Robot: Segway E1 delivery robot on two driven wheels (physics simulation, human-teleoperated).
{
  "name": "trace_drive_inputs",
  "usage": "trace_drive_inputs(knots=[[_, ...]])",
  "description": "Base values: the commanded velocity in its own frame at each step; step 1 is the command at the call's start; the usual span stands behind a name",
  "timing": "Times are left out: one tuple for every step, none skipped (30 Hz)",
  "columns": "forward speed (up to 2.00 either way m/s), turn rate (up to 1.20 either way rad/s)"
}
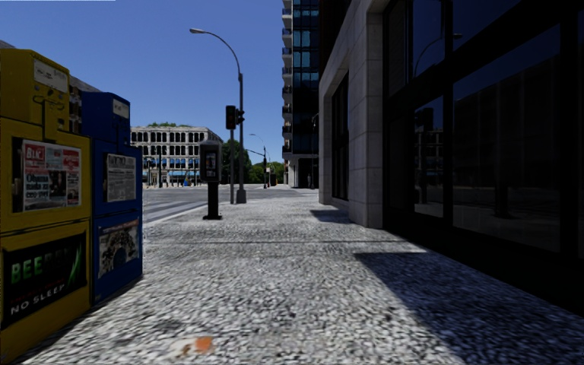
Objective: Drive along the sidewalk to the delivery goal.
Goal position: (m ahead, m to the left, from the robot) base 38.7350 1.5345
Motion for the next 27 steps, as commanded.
trace_drive_inputs(knots=[[2.00,0.00],[2.00,0.00],[2.00,0.00],[2.00,0.00],[2.00,0.00],[2.00,0.00],[2.00,0.00],[2.00,0.00],[2.00,0.00],[2.00,0.00],[2.00,0.00],[2.00,0.00],[2.00,0.00],[2.00,0.00],[2.00,0.00],[2.00,0.00],[2.00,0.00],[2.00,0.00],[2.00,0.00],[2.00,0.00],[2.00,0.00],[2.00,0.00],[2.00,0.00],[2.00,0.00],[2.00,0.00],[2.00,0.00],[2.00,0.00]])
